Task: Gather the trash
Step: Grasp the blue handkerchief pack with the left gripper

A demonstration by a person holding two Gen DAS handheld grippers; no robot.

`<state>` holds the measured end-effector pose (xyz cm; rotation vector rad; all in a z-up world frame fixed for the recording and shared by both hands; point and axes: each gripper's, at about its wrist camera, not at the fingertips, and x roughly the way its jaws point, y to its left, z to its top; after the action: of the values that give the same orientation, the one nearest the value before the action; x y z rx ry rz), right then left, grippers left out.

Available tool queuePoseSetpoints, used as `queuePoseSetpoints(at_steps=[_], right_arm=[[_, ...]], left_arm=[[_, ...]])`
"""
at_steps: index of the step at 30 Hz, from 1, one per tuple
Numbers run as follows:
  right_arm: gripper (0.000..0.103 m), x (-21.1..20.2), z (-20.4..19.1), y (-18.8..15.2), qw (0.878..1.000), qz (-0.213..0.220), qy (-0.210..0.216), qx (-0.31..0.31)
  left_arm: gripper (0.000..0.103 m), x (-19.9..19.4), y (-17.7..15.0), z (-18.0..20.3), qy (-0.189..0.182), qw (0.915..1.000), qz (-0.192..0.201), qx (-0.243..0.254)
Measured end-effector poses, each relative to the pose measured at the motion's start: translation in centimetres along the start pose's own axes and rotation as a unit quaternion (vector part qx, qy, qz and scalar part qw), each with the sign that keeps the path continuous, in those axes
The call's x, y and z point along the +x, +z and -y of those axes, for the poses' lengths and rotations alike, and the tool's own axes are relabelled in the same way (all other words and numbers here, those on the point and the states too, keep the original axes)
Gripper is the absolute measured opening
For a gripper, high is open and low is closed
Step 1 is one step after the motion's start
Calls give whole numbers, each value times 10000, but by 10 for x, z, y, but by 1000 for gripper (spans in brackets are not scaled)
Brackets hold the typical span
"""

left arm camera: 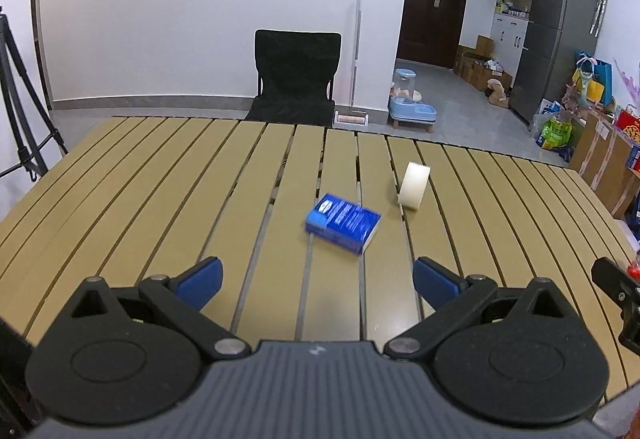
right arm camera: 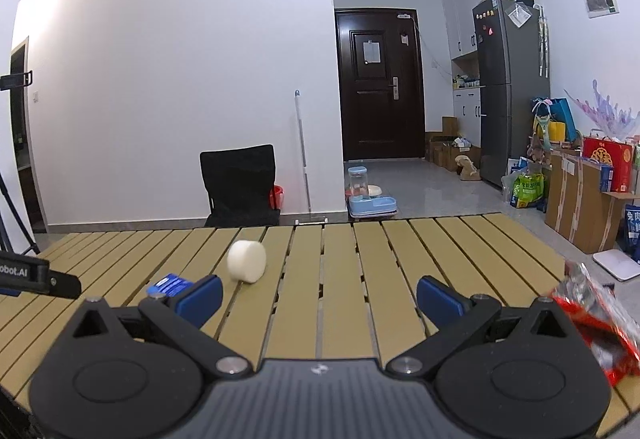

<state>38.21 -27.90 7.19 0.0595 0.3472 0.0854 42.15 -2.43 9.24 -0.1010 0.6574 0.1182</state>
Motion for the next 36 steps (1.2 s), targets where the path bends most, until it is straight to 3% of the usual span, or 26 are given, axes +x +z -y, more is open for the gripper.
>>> queuePoseSetpoints(at_steps=[14,22,27,28,30,36], right_arm=[[103,102,27,38,9996,-260,-3,80],[103,174,30,32,9969,-753,36,205],[103,198,26,24,9955,-932,46,186],[103,201,25,23,9953,-954,46,186],[103,203,26,20,9948,-996,57,205],[103,208,22,15,9939,-1084,113,165]], left_arm=[[103,111,64,26,499,9980,-358,-115],[103,202,61,38,757,9872,-1300,-534],[102,227,59,38,970,9799,-1535,-828],[100,228,59,39,990,9794,-1558,-823],[82,228,57,38,1004,9784,-1611,-816],[75,217,49,36,838,9842,-1431,-616]])
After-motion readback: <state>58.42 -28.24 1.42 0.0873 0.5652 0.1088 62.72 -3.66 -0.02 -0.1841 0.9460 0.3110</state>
